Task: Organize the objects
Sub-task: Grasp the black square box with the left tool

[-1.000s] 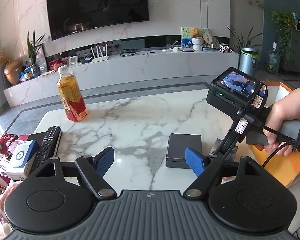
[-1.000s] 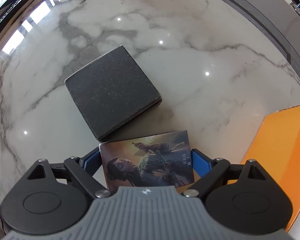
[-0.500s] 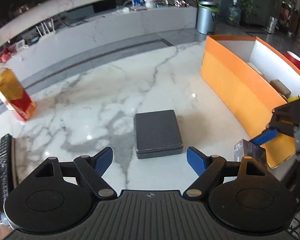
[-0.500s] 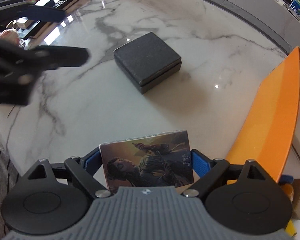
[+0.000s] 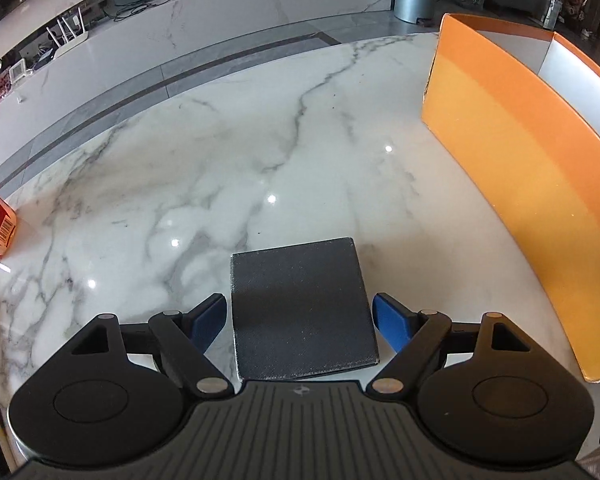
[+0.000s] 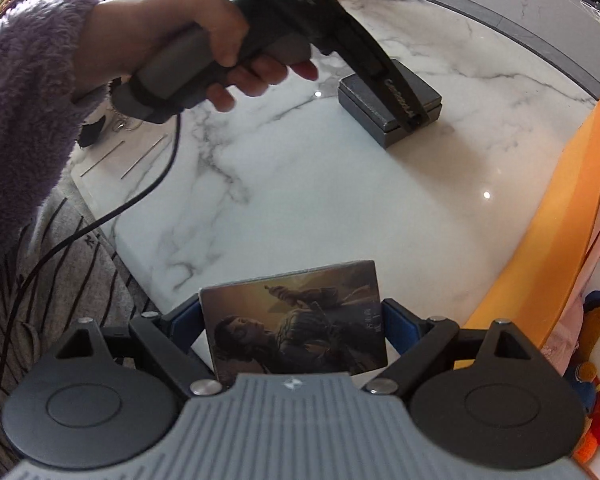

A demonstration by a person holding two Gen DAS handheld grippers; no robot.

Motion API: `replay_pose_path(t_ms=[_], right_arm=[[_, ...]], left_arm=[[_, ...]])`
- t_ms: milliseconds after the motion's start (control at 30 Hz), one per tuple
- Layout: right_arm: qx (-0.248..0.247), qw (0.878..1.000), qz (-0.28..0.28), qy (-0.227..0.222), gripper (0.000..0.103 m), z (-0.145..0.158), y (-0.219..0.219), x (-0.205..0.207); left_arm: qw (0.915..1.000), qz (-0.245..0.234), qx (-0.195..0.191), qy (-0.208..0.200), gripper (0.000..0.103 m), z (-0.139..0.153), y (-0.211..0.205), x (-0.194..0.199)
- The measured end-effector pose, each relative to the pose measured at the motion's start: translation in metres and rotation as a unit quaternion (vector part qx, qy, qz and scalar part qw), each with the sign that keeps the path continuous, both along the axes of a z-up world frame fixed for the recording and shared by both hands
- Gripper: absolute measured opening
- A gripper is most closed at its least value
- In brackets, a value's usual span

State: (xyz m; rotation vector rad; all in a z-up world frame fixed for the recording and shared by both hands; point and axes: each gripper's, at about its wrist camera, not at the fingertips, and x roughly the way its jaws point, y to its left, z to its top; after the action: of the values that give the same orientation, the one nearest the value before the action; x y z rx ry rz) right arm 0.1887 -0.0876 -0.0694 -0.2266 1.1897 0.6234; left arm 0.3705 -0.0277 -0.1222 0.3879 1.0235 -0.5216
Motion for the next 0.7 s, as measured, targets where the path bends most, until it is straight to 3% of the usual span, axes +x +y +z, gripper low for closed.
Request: replay_pose_path(t_ms=[367,533,700], right_arm=[[0.007,1.000,0.004,0.000,0.092,0.000,-0.005,-0.003],[0.007,1.000,0.009,0.007,0.092,0.000,-0.008,-0.005],[0.006,1.000,0.008,0.005,0.092,0.000,-0.008,-0.006]], left_arm=[[0.9997,0.012,0.013,-0.015,0.093,-0.015,-0.009,0.004],[0.9993,0.025,0.000,-0.027,0.091,-0.017,-0.007,0.001],[0.9980,0.060,-0.021,-0.003,0.089,-0.017,-0.003,0.007]])
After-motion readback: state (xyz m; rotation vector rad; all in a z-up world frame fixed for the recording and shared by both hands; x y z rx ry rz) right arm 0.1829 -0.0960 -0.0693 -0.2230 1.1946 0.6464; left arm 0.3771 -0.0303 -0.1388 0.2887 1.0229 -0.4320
